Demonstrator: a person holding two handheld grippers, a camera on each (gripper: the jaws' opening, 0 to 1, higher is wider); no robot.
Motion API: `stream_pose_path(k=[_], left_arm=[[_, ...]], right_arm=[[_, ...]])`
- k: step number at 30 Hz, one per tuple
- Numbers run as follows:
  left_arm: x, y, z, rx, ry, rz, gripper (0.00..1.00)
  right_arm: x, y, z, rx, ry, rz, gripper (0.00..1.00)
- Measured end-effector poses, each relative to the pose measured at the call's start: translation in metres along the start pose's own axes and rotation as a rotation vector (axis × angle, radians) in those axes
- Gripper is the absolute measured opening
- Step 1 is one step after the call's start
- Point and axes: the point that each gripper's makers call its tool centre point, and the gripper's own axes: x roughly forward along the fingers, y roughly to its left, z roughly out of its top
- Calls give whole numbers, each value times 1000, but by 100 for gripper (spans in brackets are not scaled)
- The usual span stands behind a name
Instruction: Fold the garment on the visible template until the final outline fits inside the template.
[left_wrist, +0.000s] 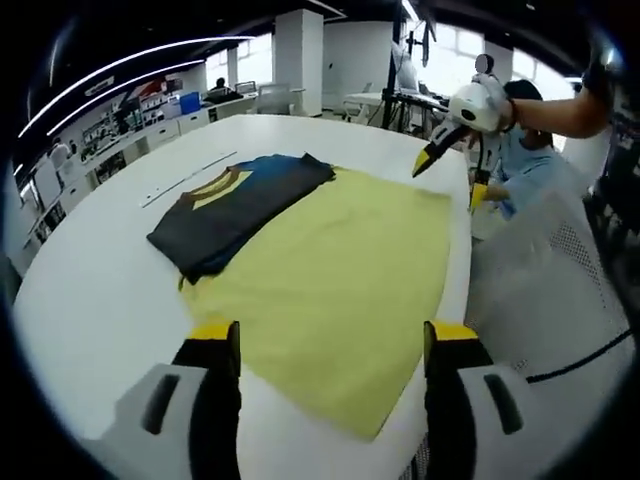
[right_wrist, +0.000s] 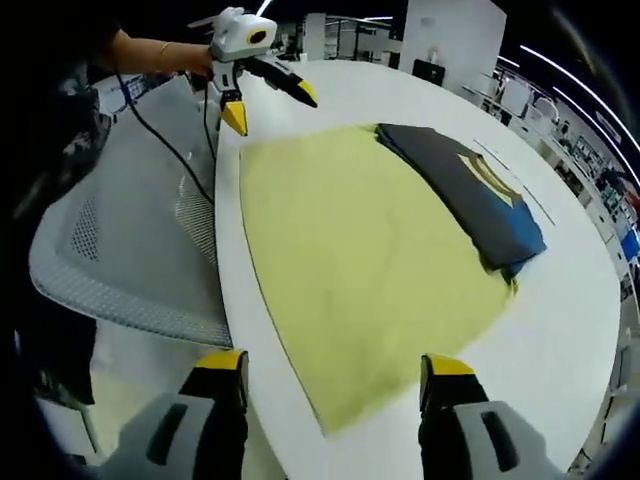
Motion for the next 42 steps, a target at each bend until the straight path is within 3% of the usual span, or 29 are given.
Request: stream_pose_path(k=[10,23,36,39,42], left_arm=[[1,-20,-41,34,107,-28,55],[2,-18,-67,57,193,-24,44],[4,-14,-68,84,200,-17,36],[4,-14,-67,86,200,-17,34],[4,-15,-67,81,202,-21,26]], right_arm=[[4,1,-7,-45,45,-18,57],[8,-4,-23,-82,116,-36,46],[13,-7,-26,-72,116,-33,39],[14,-6,-24,-72,110,-18,33],[15,-3,-24,-67,110,2,25]])
